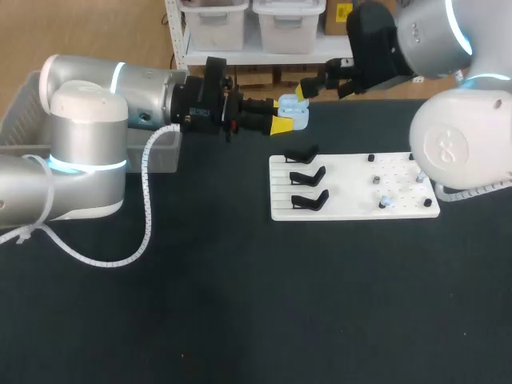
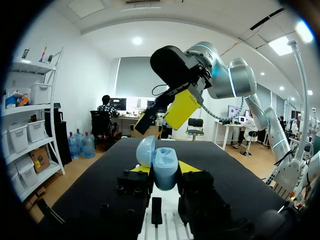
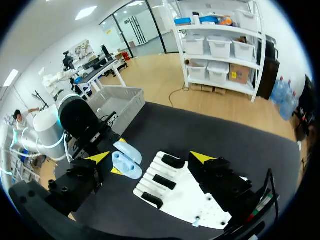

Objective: Pick up each earbud case from the left stands, insert the matching earbuds, close the lid, and place the case in the box.

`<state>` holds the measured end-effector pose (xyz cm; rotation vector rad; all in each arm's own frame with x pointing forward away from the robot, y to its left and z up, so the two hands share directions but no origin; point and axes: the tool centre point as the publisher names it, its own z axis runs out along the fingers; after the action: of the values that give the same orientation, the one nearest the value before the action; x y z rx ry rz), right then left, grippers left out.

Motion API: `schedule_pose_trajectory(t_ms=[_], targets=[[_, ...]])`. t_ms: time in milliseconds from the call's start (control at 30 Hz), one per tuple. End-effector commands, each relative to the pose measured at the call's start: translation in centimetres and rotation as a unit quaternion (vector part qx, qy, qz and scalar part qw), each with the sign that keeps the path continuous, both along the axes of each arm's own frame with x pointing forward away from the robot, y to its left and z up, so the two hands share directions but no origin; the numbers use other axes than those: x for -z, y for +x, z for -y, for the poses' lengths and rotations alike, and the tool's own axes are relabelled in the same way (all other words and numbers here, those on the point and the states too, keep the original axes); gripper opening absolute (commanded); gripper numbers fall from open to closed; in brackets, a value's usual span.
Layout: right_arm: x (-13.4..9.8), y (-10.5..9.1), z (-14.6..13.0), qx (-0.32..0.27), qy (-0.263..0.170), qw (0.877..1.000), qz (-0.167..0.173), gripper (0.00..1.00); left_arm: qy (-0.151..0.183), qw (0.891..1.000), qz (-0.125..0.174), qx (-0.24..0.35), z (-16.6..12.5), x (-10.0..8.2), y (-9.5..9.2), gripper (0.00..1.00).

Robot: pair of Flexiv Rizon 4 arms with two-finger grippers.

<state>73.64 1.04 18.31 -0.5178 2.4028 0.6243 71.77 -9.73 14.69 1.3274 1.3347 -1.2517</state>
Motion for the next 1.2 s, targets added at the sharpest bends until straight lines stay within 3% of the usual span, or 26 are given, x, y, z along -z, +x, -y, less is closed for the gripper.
schedule_pose_trajectory(t_ms=[33,233,333,700,1200], targets=[[-1.7,-2.2,1.6,0.018,-0.048,0.998,0.025,1.0,0.001,1.0,0.0,-0.001,0.0,0.0,0.0,0.0],[-2.1,-3.7,4.0,0.014,-0.102,0.995,0.019,1.0,0.001,1.0,0.0,-0.001,0.0,0.0,0.0,0.0],[-1.9,-4.4,5.1,0.015,-0.118,0.993,0.005,1.0,0.004,1.0,0.017,0.006,0.3,-0.1,0.0,0.0],[-0.6,-6.3,9.2,0.05,-0.119,0.991,-0.043,1.0,0.004,0.999,0.048,0.005,1.0,-0.6,-0.5,0.0],[3.2,-6.6,13.2,0.045,-0.188,0.976,-0.099,1.0,-0.022,0.998,0.057,-0.012,1.6,0.1,-1.5,0.0]])
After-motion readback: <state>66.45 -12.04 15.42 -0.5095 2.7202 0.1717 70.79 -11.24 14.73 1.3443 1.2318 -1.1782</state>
